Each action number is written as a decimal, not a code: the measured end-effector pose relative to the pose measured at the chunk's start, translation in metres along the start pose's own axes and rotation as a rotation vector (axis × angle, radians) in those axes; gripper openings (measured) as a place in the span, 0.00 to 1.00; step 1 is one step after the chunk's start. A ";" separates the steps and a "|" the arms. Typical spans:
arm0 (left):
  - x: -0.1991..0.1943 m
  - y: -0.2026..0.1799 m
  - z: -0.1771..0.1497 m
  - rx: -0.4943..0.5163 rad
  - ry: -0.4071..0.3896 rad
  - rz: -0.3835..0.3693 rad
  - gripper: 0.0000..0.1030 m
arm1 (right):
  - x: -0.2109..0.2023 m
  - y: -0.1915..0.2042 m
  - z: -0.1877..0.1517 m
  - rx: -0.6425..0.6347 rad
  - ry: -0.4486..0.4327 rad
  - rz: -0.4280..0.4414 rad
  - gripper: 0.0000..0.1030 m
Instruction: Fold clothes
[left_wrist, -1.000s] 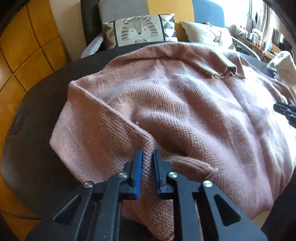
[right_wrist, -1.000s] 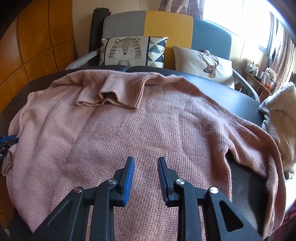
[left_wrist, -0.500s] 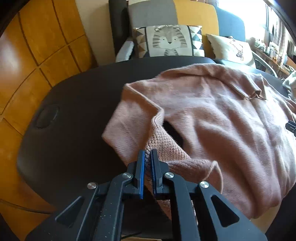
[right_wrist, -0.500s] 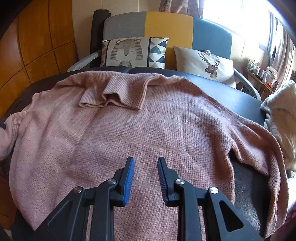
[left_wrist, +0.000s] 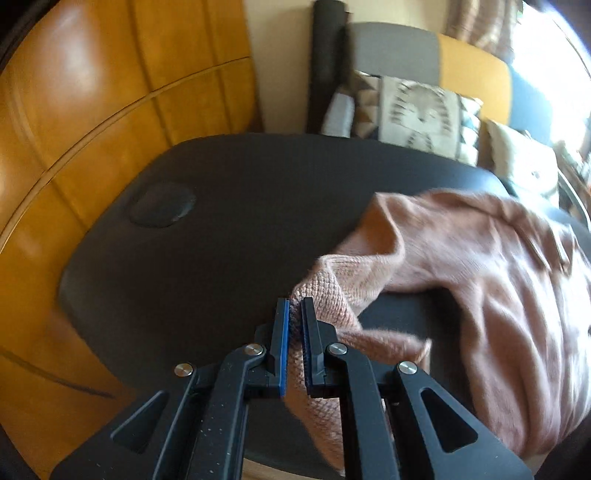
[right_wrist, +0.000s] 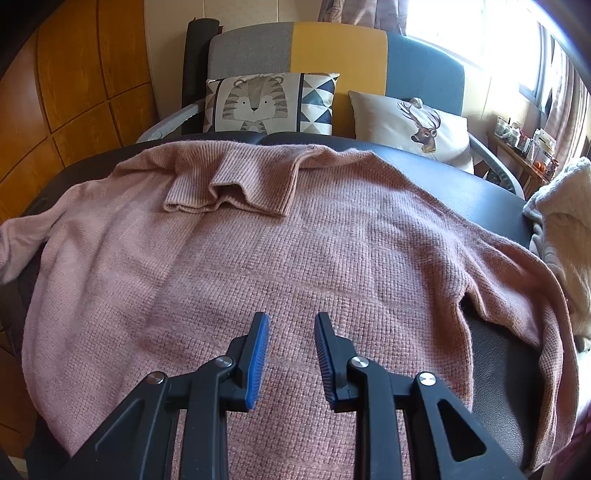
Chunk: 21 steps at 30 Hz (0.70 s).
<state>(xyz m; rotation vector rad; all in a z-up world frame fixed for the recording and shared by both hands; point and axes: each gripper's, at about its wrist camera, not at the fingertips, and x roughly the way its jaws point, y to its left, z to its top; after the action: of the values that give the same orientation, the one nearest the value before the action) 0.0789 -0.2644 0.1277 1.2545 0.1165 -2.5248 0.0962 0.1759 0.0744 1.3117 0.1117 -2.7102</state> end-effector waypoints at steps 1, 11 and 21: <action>0.001 0.007 0.002 -0.019 -0.003 0.006 0.06 | 0.000 0.000 0.000 0.000 0.001 0.000 0.25; 0.025 0.050 0.022 -0.065 0.016 0.092 0.06 | 0.001 0.005 -0.002 -0.013 0.009 -0.002 0.25; 0.076 0.085 0.051 -0.069 0.058 0.193 0.06 | 0.009 0.013 -0.005 -0.036 0.043 -0.014 0.25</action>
<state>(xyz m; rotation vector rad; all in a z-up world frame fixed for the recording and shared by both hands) 0.0237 -0.3747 0.1046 1.2483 0.0905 -2.3028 0.0960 0.1633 0.0638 1.3638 0.1739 -2.6793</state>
